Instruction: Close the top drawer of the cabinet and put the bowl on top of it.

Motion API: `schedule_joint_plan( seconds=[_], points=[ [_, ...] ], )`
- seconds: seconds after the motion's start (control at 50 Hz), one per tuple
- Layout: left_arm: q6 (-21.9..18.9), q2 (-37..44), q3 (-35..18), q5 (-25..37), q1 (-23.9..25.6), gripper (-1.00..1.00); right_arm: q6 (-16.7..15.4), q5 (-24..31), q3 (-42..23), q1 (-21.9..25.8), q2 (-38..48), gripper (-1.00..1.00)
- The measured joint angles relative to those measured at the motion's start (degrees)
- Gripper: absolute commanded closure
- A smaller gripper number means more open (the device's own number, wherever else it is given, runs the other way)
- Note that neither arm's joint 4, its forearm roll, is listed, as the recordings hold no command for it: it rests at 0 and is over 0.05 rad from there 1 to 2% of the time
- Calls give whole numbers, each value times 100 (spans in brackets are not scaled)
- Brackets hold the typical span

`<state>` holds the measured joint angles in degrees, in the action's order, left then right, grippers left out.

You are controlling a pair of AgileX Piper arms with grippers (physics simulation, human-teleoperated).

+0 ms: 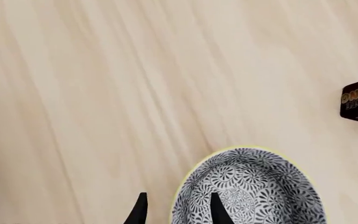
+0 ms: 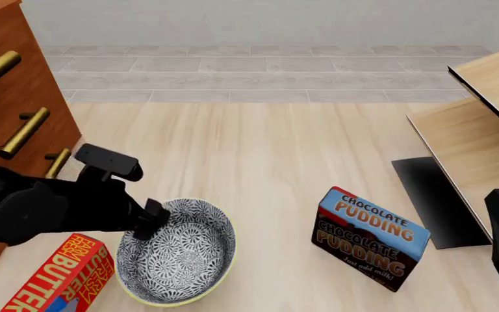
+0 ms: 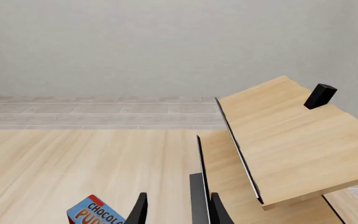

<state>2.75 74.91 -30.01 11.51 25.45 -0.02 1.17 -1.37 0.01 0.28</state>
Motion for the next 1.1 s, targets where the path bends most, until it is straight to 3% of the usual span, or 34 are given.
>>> schedule_joint_plan(
  seconds=[1.1],
  points=[
    [132,578,179,-487,64,-100,0,0,0,0,0,-100]
  ],
)
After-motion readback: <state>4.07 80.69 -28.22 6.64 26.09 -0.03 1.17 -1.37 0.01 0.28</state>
